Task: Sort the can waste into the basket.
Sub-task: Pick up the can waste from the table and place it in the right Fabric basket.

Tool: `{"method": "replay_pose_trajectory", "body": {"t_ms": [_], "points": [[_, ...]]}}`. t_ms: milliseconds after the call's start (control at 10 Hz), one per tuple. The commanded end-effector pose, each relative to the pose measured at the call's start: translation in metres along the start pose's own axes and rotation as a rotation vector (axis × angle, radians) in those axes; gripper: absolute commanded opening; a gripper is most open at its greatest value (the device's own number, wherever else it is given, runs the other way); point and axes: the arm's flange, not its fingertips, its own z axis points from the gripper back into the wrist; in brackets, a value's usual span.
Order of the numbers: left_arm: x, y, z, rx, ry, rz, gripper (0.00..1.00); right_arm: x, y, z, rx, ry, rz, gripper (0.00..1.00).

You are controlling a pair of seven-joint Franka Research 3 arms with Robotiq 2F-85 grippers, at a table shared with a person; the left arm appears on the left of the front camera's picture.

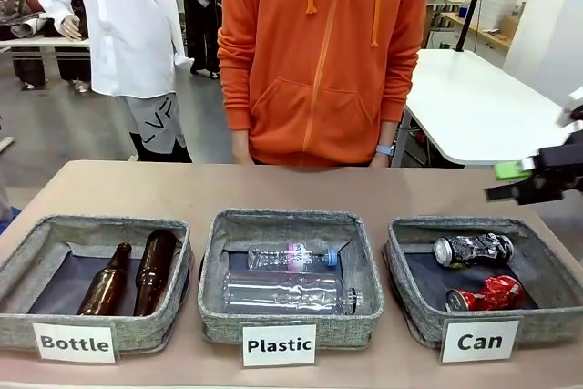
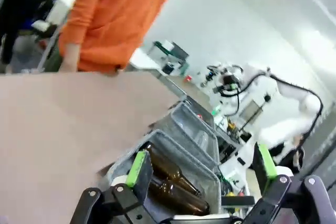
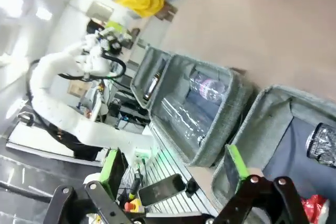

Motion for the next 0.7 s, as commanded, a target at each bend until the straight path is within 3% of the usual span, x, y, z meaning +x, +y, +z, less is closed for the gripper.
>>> {"method": "replay_pose_trajectory", "body": {"t_ms": [0, 300, 400, 500, 600], "points": [[0.011, -0.008, -0.026, -0.051, 0.134, -0.073, 1.0, -0.002, 0.007, 0.024, 0.03, -0.048, 0.035, 1.0], [0.033, -0.032, -0.09, -0.012, 0.395, -0.071, 1.0, -0.002, 0.007, 0.024, 0.03, -0.048, 0.035, 1.0], [0.026, -0.028, -0.115, 0.007, 0.452, -0.06, 1.0, -0.002, 0.007, 0.024, 0.03, -0.048, 0.035, 1.0], [0.034, -0.018, -0.077, -0.055, 0.311, -0.084, 1.0, -0.002, 0.007, 0.024, 0.03, -0.048, 0.035, 1.0], [0.034, -0.018, -0.077, -0.055, 0.311, -0.084, 1.0, -0.002, 0.007, 0.024, 0.03, -0.048, 0.035, 1.0]]}}
